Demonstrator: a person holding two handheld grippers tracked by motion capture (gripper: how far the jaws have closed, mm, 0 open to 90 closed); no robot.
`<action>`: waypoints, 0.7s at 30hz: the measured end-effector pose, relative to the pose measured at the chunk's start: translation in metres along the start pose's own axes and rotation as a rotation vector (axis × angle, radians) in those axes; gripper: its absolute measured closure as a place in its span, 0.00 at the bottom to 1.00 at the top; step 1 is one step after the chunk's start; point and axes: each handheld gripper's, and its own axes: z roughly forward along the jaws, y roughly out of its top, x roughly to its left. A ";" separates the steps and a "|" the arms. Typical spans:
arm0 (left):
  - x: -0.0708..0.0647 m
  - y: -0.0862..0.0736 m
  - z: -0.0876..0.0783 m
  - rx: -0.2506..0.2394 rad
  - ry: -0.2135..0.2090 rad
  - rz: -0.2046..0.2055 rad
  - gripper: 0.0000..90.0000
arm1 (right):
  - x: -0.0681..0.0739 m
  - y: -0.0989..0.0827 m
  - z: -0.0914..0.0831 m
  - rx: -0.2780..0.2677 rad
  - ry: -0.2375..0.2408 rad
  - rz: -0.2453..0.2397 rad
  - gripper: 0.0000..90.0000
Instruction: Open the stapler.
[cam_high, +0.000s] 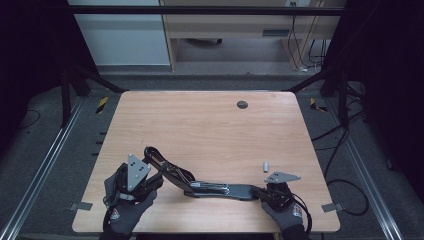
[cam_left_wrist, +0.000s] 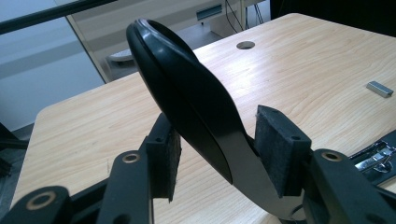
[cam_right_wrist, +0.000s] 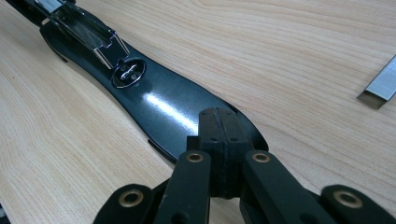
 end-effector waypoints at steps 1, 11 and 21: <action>0.001 -0.001 0.000 -0.001 -0.002 -0.006 0.56 | 0.000 0.000 0.000 0.000 -0.001 0.002 1.00; 0.012 -0.014 -0.002 -0.008 -0.012 -0.047 0.53 | 0.000 0.001 0.001 -0.002 -0.004 0.004 1.00; 0.016 -0.022 -0.003 -0.026 -0.019 -0.056 0.51 | 0.000 0.001 0.002 -0.002 -0.006 -0.002 1.00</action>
